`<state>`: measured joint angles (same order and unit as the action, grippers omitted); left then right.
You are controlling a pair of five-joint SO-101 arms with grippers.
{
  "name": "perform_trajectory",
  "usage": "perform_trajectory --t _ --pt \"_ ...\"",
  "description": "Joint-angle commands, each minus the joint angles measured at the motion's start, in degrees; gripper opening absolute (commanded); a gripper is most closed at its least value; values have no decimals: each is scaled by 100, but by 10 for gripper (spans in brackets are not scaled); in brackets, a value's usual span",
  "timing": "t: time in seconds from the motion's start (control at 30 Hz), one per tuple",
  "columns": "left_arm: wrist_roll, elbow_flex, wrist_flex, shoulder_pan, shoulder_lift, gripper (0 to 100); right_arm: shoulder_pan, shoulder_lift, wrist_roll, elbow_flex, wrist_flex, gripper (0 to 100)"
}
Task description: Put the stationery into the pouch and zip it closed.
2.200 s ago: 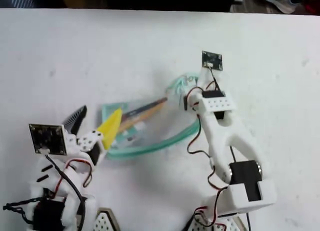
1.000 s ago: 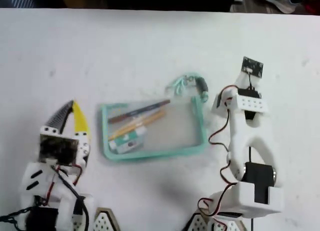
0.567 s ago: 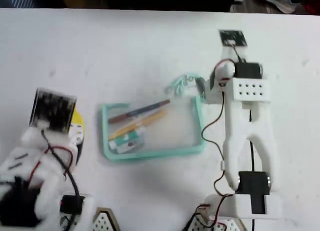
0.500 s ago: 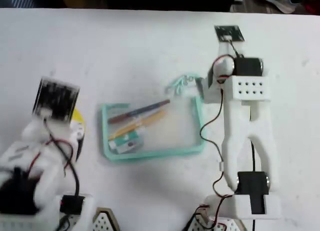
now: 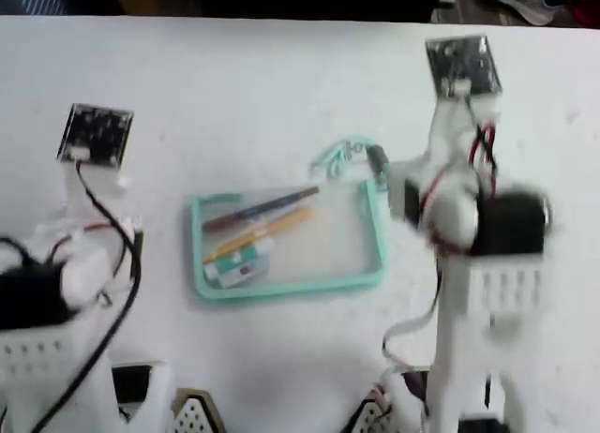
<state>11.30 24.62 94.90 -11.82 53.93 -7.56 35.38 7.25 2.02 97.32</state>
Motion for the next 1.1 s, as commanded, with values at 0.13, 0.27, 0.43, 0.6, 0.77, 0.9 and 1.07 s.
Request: perform_trajectory --t 0.13,0.27,0.43,0.6,0.77,0.9,1.07 --pt "-62 651 -519 -66 1710 28 -233 2519 70 -1741 -655 22" --pt "-62 1749 -1451 -66 2826 28 -224 3802 70 -3086 -1763 22" --pt "-62 3218 -2602 -66 4514 31 -224 5525 105 -4958 -3319 22" --pt "-62 3912 -3033 -66 5068 148 -233 6905 114 -6365 -4505 22" --pt "-70 3903 -3042 -66 5051 228 -224 6686 97 -6549 -4901 22" --pt "-79 3903 -3138 -31 5051 229 -233 6809 79 -6567 -4927 22" --pt "-835 3947 -3393 -13 5051 229 -233 6791 79 -6655 -4910 22"
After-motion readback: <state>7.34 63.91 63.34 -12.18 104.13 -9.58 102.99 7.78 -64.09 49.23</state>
